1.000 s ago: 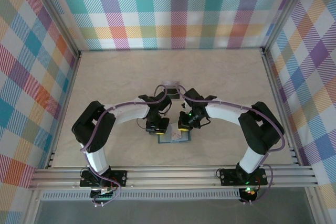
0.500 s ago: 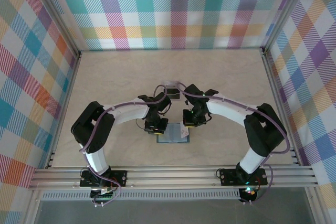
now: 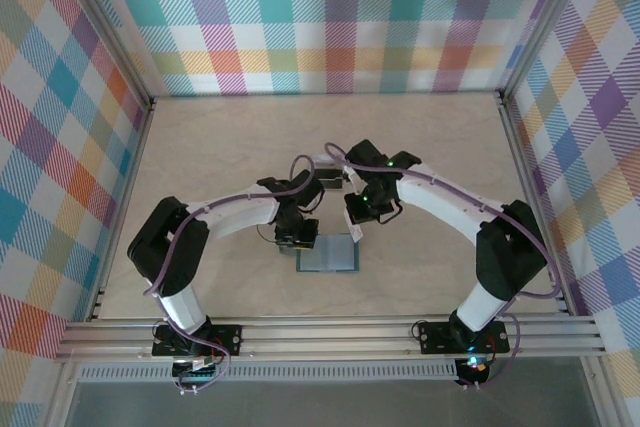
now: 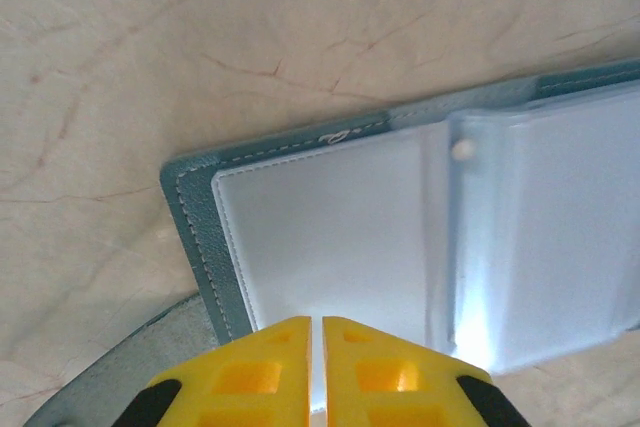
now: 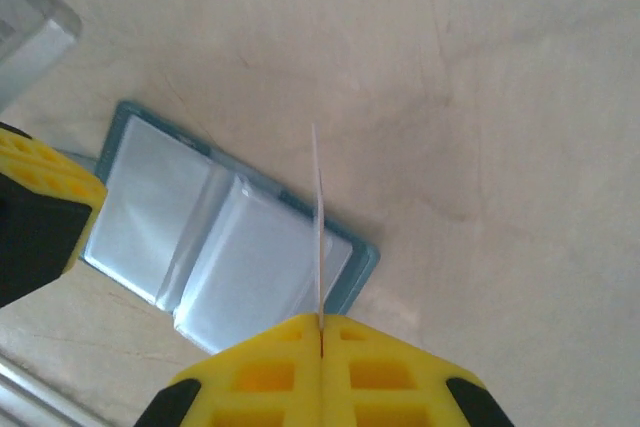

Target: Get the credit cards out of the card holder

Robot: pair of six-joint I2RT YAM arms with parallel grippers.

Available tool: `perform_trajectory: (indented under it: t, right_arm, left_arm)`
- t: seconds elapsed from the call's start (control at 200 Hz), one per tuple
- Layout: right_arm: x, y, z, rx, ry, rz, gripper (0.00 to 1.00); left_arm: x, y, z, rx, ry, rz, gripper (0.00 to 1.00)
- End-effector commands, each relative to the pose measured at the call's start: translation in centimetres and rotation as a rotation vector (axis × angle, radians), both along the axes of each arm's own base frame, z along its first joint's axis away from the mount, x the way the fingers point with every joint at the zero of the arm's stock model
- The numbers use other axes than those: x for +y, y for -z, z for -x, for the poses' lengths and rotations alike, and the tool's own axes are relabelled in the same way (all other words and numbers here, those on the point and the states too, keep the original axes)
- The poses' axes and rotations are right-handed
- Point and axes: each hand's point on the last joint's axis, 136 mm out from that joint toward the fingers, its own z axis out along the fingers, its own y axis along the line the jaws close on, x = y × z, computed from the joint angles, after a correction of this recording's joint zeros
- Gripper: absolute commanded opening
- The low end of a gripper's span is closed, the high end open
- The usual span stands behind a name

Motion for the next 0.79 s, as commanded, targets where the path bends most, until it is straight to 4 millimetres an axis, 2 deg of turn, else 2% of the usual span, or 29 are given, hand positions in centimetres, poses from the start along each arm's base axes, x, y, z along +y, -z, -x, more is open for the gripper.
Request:
perform_trajectory:
  t: [0.0,0.15,0.29,0.5,0.79]
  right_arm:
    - [-0.2,0.0,-1.4,-0.123,-0.286,0.085,0.0]
    - [0.6,-0.2,-3.2,-0.221,-0.569,0.151,0.0]
    - [1.4,-0.4,-5.3,-0.232,-0.716,0.186,0.0]
    - [2.5,-1.2,-9.0,-0.251,-0.801,0.206,0.0]
    - [4.4,-2.1,-13.6,-0.307,-0.88,0.224,0.0]
  left_arm:
    - [1.1,-1.3,-1.0,-0.034,-0.048,0.012,0.11]
    - [2.9,-1.4,-1.2,-0.042,-0.111,0.036,0.11]
    - [4.8,-1.5,-0.8,-0.068,-0.176,0.051,0.13]
    - [6.9,-1.4,0.5,-0.076,-0.233,0.057,0.19]
    - [8.7,-1.7,1.4,-0.095,-0.272,0.043,0.2]
